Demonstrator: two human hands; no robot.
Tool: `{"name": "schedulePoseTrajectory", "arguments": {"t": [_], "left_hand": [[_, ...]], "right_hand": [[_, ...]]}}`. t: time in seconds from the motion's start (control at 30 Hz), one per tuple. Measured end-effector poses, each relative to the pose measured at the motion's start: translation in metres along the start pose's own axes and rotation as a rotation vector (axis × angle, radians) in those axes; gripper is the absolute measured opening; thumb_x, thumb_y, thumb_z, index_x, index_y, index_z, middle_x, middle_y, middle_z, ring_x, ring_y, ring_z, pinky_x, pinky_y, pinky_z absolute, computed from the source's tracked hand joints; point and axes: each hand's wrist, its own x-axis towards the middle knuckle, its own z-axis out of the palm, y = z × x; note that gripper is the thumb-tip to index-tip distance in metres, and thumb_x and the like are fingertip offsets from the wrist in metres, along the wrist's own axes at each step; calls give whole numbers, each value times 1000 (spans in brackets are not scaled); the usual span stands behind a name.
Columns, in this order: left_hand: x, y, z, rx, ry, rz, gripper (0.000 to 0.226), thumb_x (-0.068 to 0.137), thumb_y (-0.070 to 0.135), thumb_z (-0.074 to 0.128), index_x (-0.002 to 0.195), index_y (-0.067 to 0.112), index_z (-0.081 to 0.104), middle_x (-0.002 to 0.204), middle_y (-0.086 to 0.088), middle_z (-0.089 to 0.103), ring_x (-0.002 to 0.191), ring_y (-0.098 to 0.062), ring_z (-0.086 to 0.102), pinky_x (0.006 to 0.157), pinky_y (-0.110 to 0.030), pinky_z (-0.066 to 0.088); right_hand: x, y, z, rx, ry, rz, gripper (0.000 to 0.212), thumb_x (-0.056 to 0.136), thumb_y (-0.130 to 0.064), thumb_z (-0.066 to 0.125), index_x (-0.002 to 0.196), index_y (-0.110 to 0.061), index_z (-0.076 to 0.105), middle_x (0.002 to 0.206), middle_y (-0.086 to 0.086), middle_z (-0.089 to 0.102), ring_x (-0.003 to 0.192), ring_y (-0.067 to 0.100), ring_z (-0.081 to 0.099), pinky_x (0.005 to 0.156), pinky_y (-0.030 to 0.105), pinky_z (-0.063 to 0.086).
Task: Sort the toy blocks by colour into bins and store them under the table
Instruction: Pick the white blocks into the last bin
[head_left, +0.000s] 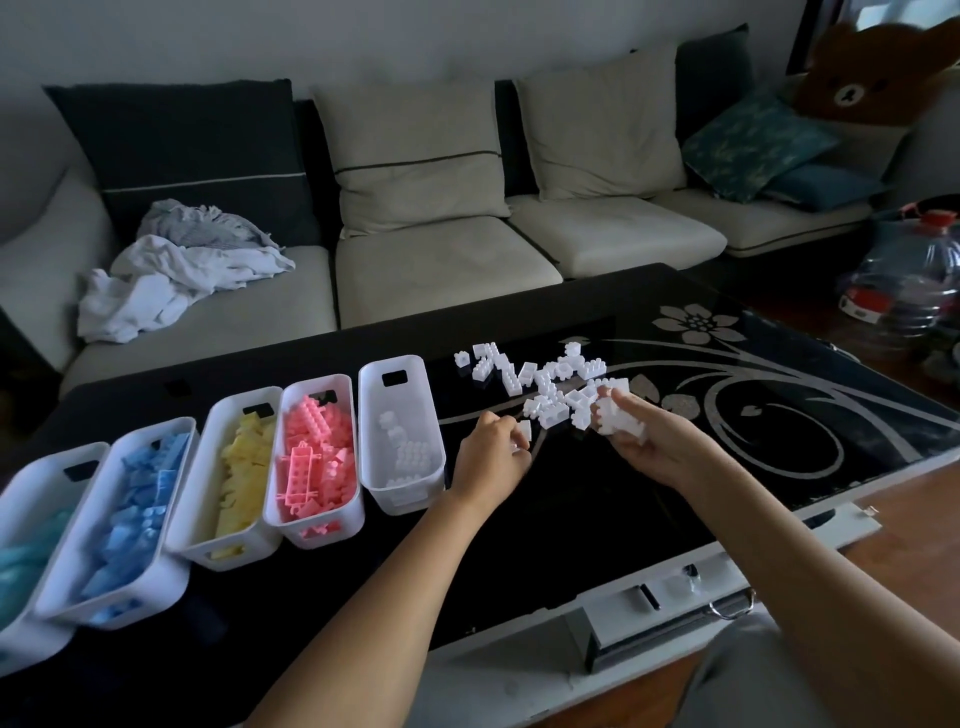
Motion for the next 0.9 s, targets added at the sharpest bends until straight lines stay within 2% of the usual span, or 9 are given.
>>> {"name": "schedulePoseTrajectory", "arguments": {"t": [0.13,0.23,0.33,0.47,0.6,0.67,0.73,0.83,0.9], "left_hand": [[-3,20,-36,-158,151,46,7,83,7,63,82,13,62,99,5,51,88,-8,57,68,-1,36],[-3,16,-78,-135,341,-29,6,82,8,62,82,14,63,97,5,51,81,-9,53,65,-9,34],[-7,-13,-107,-25,387,-146,6,84,9,60,86,10,65,93,5,52,79,-10,54,61,-16,35],[-21,-40,-117,100,293,-251,13,87,11,59,97,8,66,96,-1,68,73,-10,59,55,-11,38],[-28,-47,-114,100,145,-203,23,86,20,64,109,15,65,110,0,67,84,-12,64,66,-16,42],[-29,-47,-114,160,63,-161,29,85,25,66,112,15,63,110,0,65,90,-15,63,73,-19,40],[-29,-50,-115,159,33,-169,30,85,28,67,111,16,62,109,1,65,91,-14,63,74,-19,41],[-31,-53,-116,127,6,-184,36,83,35,69,114,19,60,112,3,61,93,-14,62,79,-21,43],[-31,-53,-117,111,-12,-183,37,83,36,69,115,19,59,114,2,60,90,-13,61,76,-23,45]], "right_hand": [[1,-8,14,138,-35,55,19,86,-18,58,100,-6,61,87,9,60,75,13,58,33,12,36],[3,-9,42,40,-109,70,15,93,-17,53,99,-7,61,86,9,62,67,11,61,34,11,37],[10,-1,83,-142,-183,86,16,90,-18,58,100,-7,63,90,12,63,71,15,63,35,13,40],[17,18,145,-342,-211,131,9,90,-14,61,90,-6,64,79,9,65,63,13,65,40,13,46],[36,37,189,-466,-220,127,16,94,-6,52,80,1,56,76,14,54,64,21,58,55,23,55],[42,42,199,-563,-210,119,10,93,-3,51,94,6,56,80,15,55,76,27,62,75,35,57],[41,39,205,-644,-209,108,27,93,1,48,119,5,52,90,13,56,101,32,60,89,38,53],[36,28,207,-634,-232,114,38,98,-2,41,136,1,43,131,20,48,126,41,44,86,46,49],[36,20,203,-653,-246,102,37,100,-6,38,137,-1,44,138,21,44,125,41,45,87,45,50]]}}
